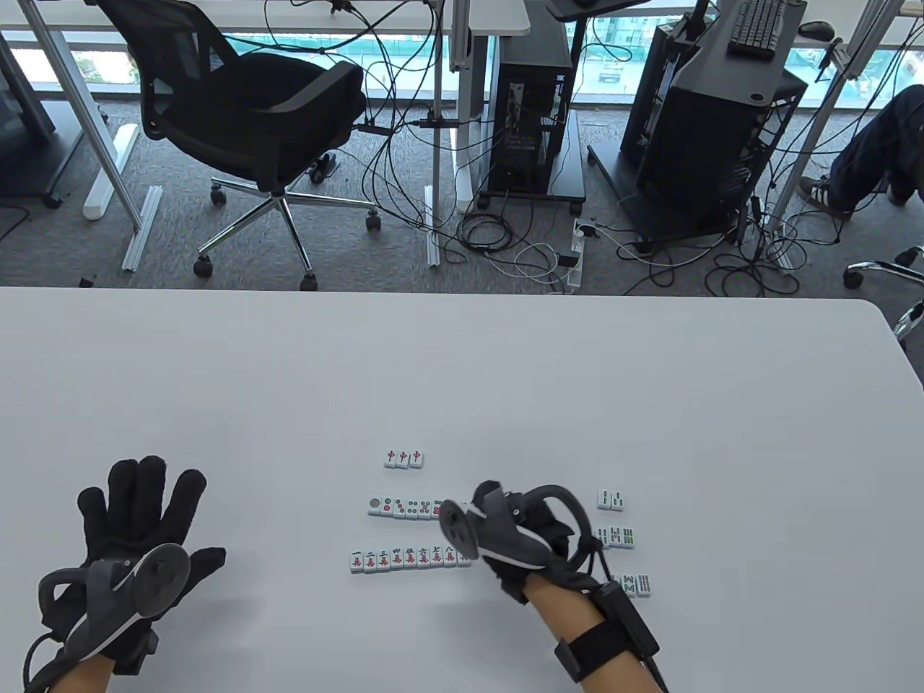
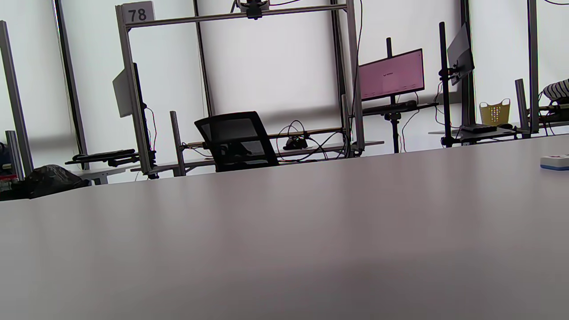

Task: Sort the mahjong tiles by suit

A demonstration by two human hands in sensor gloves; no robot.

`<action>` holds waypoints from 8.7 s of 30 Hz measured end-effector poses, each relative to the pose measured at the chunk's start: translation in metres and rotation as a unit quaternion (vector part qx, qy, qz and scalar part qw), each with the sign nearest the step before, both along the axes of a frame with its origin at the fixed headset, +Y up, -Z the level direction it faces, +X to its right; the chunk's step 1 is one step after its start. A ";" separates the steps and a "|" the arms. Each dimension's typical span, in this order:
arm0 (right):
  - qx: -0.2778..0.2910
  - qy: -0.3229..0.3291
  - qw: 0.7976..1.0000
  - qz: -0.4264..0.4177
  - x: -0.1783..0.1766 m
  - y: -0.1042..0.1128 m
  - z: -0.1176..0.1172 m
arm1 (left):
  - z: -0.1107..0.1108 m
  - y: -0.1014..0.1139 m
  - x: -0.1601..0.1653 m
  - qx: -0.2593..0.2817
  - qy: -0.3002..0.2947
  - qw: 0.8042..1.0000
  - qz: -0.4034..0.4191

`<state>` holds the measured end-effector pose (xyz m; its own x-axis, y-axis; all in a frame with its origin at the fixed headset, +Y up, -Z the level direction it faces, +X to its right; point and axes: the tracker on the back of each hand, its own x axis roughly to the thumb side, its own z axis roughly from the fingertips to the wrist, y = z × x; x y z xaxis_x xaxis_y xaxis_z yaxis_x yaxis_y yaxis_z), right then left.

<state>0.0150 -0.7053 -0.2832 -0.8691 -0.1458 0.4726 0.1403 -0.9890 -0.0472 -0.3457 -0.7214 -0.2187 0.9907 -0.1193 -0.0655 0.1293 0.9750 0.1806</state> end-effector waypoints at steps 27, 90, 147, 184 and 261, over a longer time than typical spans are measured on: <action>-0.139 0.041 0.989 -0.025 -0.052 0.013 0.032 | 0.007 0.009 0.003 0.013 -0.006 1.000 0.014; -0.094 0.098 0.991 -0.007 -0.086 -0.062 0.058 | 0.005 0.011 0.003 -0.003 -0.005 1.000 0.008; -0.088 -0.201 0.960 0.175 0.178 -0.058 -0.098 | -0.012 -0.015 -0.004 -0.066 0.013 0.998 -0.017; -0.059 0.089 0.994 0.025 -0.079 -0.053 0.065 | 0.002 -0.005 0.010 -0.024 -0.029 0.999 -0.005; -0.059 0.093 0.994 -0.001 -0.053 -0.054 0.060 | 0.002 0.000 0.010 -0.038 -0.012 0.999 -0.001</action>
<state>-0.0379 -0.7593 -0.2231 -0.7656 -0.0780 0.6386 0.1371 -0.9896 0.0434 -0.3361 -0.7210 -0.2165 0.9916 -0.1252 -0.0314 0.1279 0.9857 0.1093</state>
